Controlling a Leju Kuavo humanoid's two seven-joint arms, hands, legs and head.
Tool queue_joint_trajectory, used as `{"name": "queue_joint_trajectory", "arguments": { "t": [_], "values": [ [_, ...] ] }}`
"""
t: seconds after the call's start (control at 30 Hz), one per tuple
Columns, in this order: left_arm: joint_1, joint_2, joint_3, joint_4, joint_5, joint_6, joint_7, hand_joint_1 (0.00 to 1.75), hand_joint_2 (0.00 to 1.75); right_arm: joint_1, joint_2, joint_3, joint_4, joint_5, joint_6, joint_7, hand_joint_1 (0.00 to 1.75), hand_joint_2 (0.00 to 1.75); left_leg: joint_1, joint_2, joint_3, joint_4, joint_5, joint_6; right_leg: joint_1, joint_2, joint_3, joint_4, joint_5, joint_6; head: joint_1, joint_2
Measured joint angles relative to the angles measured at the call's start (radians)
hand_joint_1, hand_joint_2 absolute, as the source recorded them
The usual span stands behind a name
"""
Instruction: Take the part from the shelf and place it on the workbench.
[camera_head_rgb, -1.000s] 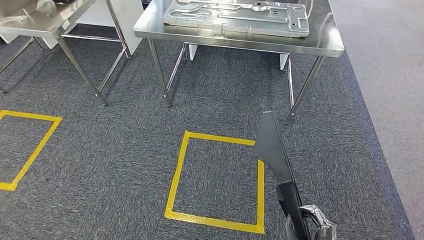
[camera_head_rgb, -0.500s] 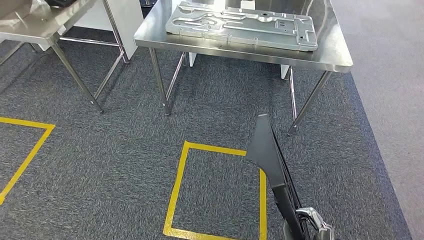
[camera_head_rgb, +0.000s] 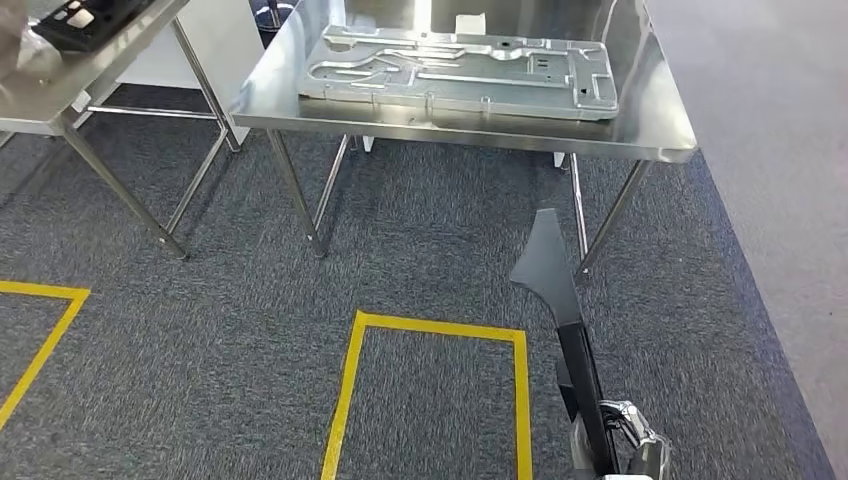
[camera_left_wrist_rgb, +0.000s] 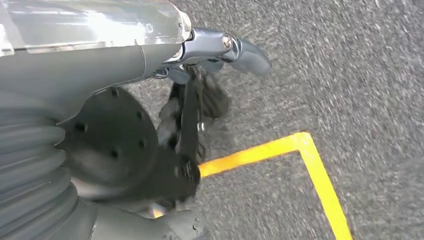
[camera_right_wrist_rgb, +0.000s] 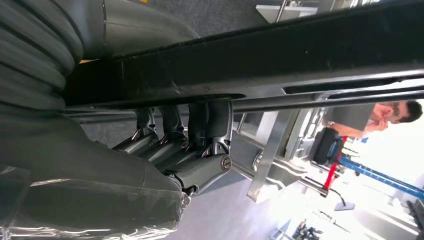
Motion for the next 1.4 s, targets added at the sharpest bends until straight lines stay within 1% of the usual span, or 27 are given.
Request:
{"name": "queue_joint_trajectory", "arguments": {
  "t": [0.07, 0.1, 0.13, 0.2, 0.23, 0.27, 0.33, 0.4, 0.43, 0.53, 0.57, 0.6, 0.63, 0.7, 0.77, 0.87, 0.9, 0.97, 1.03, 1.1, 1.13, 1.17, 1.23, 1.27, 1.3, 1.37, 1.4],
  "values": [
    [0.005, 0.001, 0.000, 0.000, -0.004, 0.000, 0.003, 0.00, 1.75, -0.006, 0.000, 0.001, 0.002, 0.029, -0.040, 0.020, 1.75, 1.75, -0.001, 0.000, -0.076, 0.032, -0.077, 0.001, 0.003, 0.005, 0.034, -0.002, -0.028, -0.004, 0.000, 0.000],
    [0.008, 0.001, 0.000, 0.000, -0.007, 0.000, 0.005, 0.00, 1.75, -0.011, 0.000, 0.002, 0.003, 0.049, -0.067, 0.033, 1.75, 1.75, -0.003, 0.000, -0.097, 0.011, -0.089, 0.002, 0.006, 0.008, 0.051, -0.003, -0.042, -0.004, 0.000, 0.000],
    [0.009, 0.002, 0.000, 0.001, -0.008, 0.000, 0.006, 0.00, 1.75, -0.016, 0.000, 0.004, 0.005, 0.069, -0.094, 0.046, 1.75, 1.75, -0.005, 0.000, -0.107, -0.030, -0.068, 0.007, 0.008, 0.010, 0.069, -0.003, -0.055, -0.004, -0.001, 0.000],
    [0.012, 0.003, 0.000, 0.001, -0.010, 0.000, 0.009, 0.00, 1.75, -0.028, 0.000, 0.018, 0.010, 0.102, -0.132, 0.068, 1.75, 1.75, -0.014, -0.003, -0.108, -0.123, 0.057, 0.025, 0.011, 0.014, 0.100, -0.004, -0.081, -0.001, 0.000, 0.000],
    [0.012, 0.004, 0.000, 0.001, -0.011, 0.000, 0.011, 0.00, 1.75, -0.035, 0.000, 0.029, 0.013, 0.117, -0.145, 0.079, 1.75, 1.75, -0.019, -0.006, -0.102, -0.153, 0.104, 0.033, 0.012, 0.017, 0.114, -0.005, -0.095, 0.004, 0.000, 0.000],
    [0.011, 0.004, 0.000, 0.001, -0.013, 0.000, 0.013, 0.00, 1.75, -0.041, 0.001, 0.042, 0.016, 0.127, -0.155, 0.091, 1.75, 1.75, -0.022, -0.010, -0.094, -0.170, 0.133, 0.039, 0.013, 0.021, 0.127, -0.001, -0.102, 0.011, 0.001, 0.000],
    [0.004, 0.003, -0.002, 0.001, -0.017, 0.000, 0.015, 0.00, 1.75, -0.052, 0.001, 0.067, 0.021, 0.136, -0.179, 0.110, 1.75, 1.75, -0.021, -0.016, -0.067, -0.186, 0.129, 0.048, 0.013, 0.025, 0.132, 0.029, -0.091, 0.026, 0.000, 0.000],
    [-0.002, 0.001, -0.002, 0.002, -0.019, -0.001, 0.016, 0.00, 1.75, -0.063, 0.000, 0.080, 0.023, 0.132, -0.200, 0.122, 1.75, 1.75, -0.016, -0.016, -0.035, -0.205, 0.133, 0.057, 0.012, 0.018, 0.103, 0.102, -0.071, 0.038, 0.004, 0.000],
    [-0.003, 0.000, -0.002, 0.002, -0.019, -0.002, 0.016, 0.00, 1.75, -0.069, 0.000, 0.083, 0.025, 0.130, -0.206, 0.126, 1.75, 1.75, -0.013, -0.015, -0.020, -0.213, 0.131, 0.059, 0.010, 0.014, 0.075, 0.148, -0.078, 0.043, 0.007, 0.000],
    [0.002, 0.000, -0.003, 0.003, -0.020, -0.002, 0.017, 0.00, 1.75, -0.076, -0.003, 0.087, 0.031, 0.127, -0.213, 0.131, 1.75, 1.75, -0.007, -0.015, 0.015, -0.229, 0.109, 0.055, -0.002, 0.007, -0.036, 0.259, -0.164, 0.060, 0.012, 0.000],
    [0.006, 0.000, -0.002, 0.004, -0.019, -0.002, 0.017, 0.00, 1.75, -0.076, -0.004, 0.088, 0.034, 0.127, -0.214, 0.131, 1.75, 1.75, -0.004, -0.015, 0.026, -0.231, 0.099, 0.052, -0.007, 0.005, -0.065, 0.262, -0.190, 0.067, 0.012, 0.000],
    [0.010, 0.000, -0.002, 0.004, -0.019, -0.002, 0.017, 0.00, 1.75, -0.076, -0.004, 0.090, 0.036, 0.127, -0.214, 0.131, 1.75, 1.75, 0.000, -0.016, 0.038, -0.232, 0.088, 0.048, -0.011, 0.003, -0.083, 0.242, -0.196, 0.073, 0.012, 0.000],
    [0.012, -0.001, -0.002, 0.005, -0.019, -0.002, 0.017, 0.00, 1.75, -0.076, -0.005, 0.091, 0.038, 0.126, -0.215, 0.131, 1.75, 1.75, 0.004, -0.017, 0.053, -0.232, 0.075, 0.044, -0.015, 0.001, -0.091, 0.199, -0.174, 0.078, 0.012, 0.000],
    [0.016, -0.001, -0.002, 0.005, -0.019, -0.002, 0.018, 0.00, 1.75, -0.076, -0.006, 0.092, 0.042, 0.126, -0.215, 0.131, 1.75, 1.75, 0.010, -0.018, 0.082, -0.232, 0.048, 0.033, -0.020, -0.009, -0.093, 0.100, -0.051, 0.081, 0.014, 0.000],
    [0.016, 0.000, -0.002, 0.005, -0.020, -0.002, 0.018, 0.00, 1.75, -0.077, -0.009, 0.092, 0.046, 0.126, -0.218, 0.131, 1.75, 1.75, 0.009, -0.017, 0.102, -0.243, 0.028, 0.017, -0.015, -0.017, -0.091, 0.053, 0.033, 0.070, 0.016, 0.000],
    [0.012, 0.000, -0.003, 0.005, -0.025, -0.005, 0.018, 0.00, 1.75, -0.078, -0.012, 0.093, 0.047, 0.139, -0.238, 0.132, 1.75, 1.75, 0.008, -0.013, 0.118, -0.224, 0.047, -0.008, -0.014, -0.011, -0.058, 0.031, 0.017, 0.040, 0.014, 0.000],
    [0.010, 0.001, -0.003, 0.005, -0.027, -0.007, 0.018, 0.00, 1.75, -0.082, -0.013, 0.094, 0.047, 0.150, -0.249, 0.133, 1.75, 1.75, 0.008, -0.011, 0.102, -0.183, 0.064, -0.012, -0.016, -0.008, -0.039, 0.020, 0.009, 0.032, 0.012, 0.000],
    [0.006, 0.002, -0.004, 0.005, -0.034, -0.011, 0.019, 0.00, 1.75, -0.095, -0.021, 0.094, 0.047, 0.192, -0.276, 0.139, 1.75, 1.75, 0.008, -0.009, 0.026, -0.070, 0.073, -0.014, -0.016, -0.007, 0.002, -0.001, -0.008, 0.021, 0.005, 0.000],
    [0.007, 0.004, -0.005, 0.005, -0.041, -0.014, 0.019, 0.00, 1.75, -0.111, -0.033, 0.092, 0.047, 0.242, -0.300, 0.148, 1.75, 1.75, 0.006, -0.008, -0.069, 0.019, 0.022, -0.011, -0.012, -0.006, 0.045, -0.018, -0.032, 0.014, 0.001, 0.000],
    [0.012, 0.005, -0.005, 0.005, -0.047, -0.016, 0.020, 0.00, 1.75, -0.124, -0.040, 0.091, 0.048, 0.279, -0.307, 0.159, 1.75, 1.75, 0.004, -0.008, -0.137, 0.029, -0.032, -0.002, -0.008, -0.002, 0.092, -0.030, -0.060, 0.011, -0.001, 0.000],
    [0.014, 0.005, -0.006, 0.005, -0.052, -0.016, 0.021, 0.00, 1.75, -0.130, -0.043, 0.091, 0.050, 0.296, -0.307, 0.167, 1.75, 1.75, 0.002, -0.008, -0.155, 0.000, -0.030, 0.004, -0.007, 0.000, 0.118, -0.036, -0.076, 0.012, -0.002, 0.000],
    [0.017, 0.006, -0.007, 0.006, -0.059, -0.017, 0.023, 0.00, 1.75, -0.138, -0.046, 0.092, 0.053, 0.323, -0.309, 0.179, 1.75, 1.75, -0.001, -0.008, -0.166, -0.047, 0.004, 0.011, -0.005, 0.002, 0.144, -0.040, -0.093, 0.012, -0.003, 0.000],
    [0.022, 0.008, -0.014, 0.006, -0.085, -0.016, 0.031, 0.00, 1.75, -0.164, -0.055, 0.091, 0.068, 0.435, -0.319, 0.218, 1.75, 1.75, -0.012, -0.008, -0.176, -0.141, 0.150, 0.025, -0.003, 0.006, 0.187, -0.046, -0.127, 0.018, -0.002, 0.000],
    [0.023, 0.010, -0.021, 0.007, -0.102, -0.016, 0.037, 0.00, 1.75, -0.185, -0.061, 0.090, 0.080, 0.529, -0.325, 0.250, 1.75, 1.75, -0.018, -0.007, -0.174, -0.167, 0.209, 0.029, -0.002, 0.009, 0.202, -0.048, -0.142, 0.024, -0.002, 0.000],
    [0.022, 0.012, -0.030, 0.008, -0.119, -0.015, 0.043, 0.00, 1.75, -0.211, -0.070, 0.088, 0.095, 0.642, -0.331, 0.290, 1.75, 1.75, -0.022, -0.007, -0.168, -0.179, 0.240, 0.032, -0.003, 0.013, 0.216, -0.050, -0.150, 0.031, -0.003, 0.000],
    [0.016, 0.014, -0.050, 0.009, -0.150, -0.015, 0.053, 0.00, 1.75, -0.276, -0.094, 0.085, 0.128, 0.863, -0.331, 0.371, 1.75, 1.75, -0.023, -0.008, -0.141, -0.191, 0.224, 0.038, -0.004, 0.015, 0.213, -0.016, -0.129, 0.046, -0.008, 0.000],
    [0.012, 0.015, -0.060, 0.010, -0.163, -0.016, 0.056, 0.00, 1.75, -0.314, -0.114, 0.085, 0.145, 0.949, -0.325, 0.405, 1.75, 1.75, -0.021, -0.009, -0.124, -0.204, 0.216, 0.044, -0.006, 0.012, 0.188, 0.035, -0.099, 0.052, -0.008, 0.000]
  ]
}}
